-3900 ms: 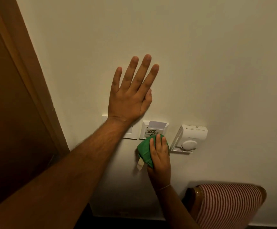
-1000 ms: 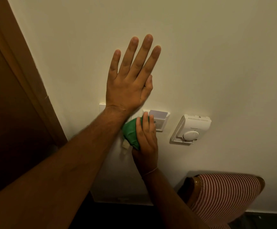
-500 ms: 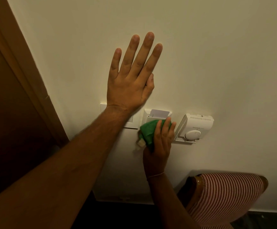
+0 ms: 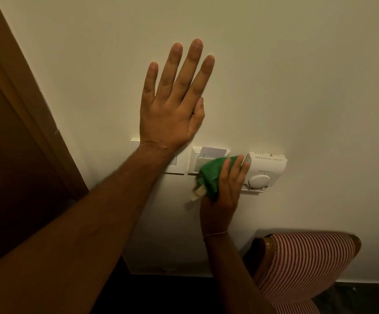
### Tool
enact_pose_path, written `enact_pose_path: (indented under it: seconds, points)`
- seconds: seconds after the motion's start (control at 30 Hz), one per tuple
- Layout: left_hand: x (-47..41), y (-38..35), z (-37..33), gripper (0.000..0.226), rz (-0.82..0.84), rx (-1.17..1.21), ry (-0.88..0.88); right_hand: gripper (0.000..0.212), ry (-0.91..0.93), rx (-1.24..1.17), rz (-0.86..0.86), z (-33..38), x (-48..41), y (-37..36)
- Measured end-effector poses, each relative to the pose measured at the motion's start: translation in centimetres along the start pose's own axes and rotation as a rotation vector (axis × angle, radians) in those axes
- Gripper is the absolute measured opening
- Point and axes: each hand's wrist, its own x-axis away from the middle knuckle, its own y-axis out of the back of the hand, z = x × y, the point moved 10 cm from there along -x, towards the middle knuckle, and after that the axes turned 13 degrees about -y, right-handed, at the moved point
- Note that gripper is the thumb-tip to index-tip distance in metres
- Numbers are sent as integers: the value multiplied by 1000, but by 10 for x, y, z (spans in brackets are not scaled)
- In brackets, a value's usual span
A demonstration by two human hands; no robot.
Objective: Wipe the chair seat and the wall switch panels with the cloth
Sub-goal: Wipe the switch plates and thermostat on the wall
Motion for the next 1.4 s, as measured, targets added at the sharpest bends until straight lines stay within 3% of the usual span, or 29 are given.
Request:
enact_pose_path:
  seconds: [0.17, 0.27, 0.4, 0.47, 0.53, 0.73, 0.9, 1.03, 1.13, 1.23, 1.4]
  points:
    - [1, 0, 2, 73, -2, 7, 5, 60, 23, -45, 45, 30, 11, -20]
    - [1, 2, -1, 72, -2, 7, 5, 52, 170, 32, 98, 58, 23, -39]
    - [1, 2, 4, 72, 2, 9, 21, 76, 277, 93, 158, 67, 21, -43]
    - [2, 3, 7, 71, 4, 3, 20, 80, 256, 87, 137, 53, 14, -32]
    - [2, 4, 7, 72, -5, -2, 8, 69, 227, 72, 81, 33, 9, -17]
    - [1, 1, 6, 73, -13, 6, 9, 93, 89, 79, 81, -1, 9, -13]
    - [2, 0, 6, 74, -14, -8, 1, 56, 75, 33, 123, -6, 27, -19]
    - [1, -1, 3, 73, -14, -13, 5, 58, -1, 7, 109, 4, 32, -25]
    - [-1, 0, 3, 73, -7, -22, -7, 57, 102, 30, 171, 30, 41, -43]
    - [-3, 3, 3, 73, 1, -21, -8, 83, 152, 54, 253, 47, 43, -57]
    - [-6, 9, 3, 74, 29, -50, -17, 69, 140, 92, 333, 56, 40, -49]
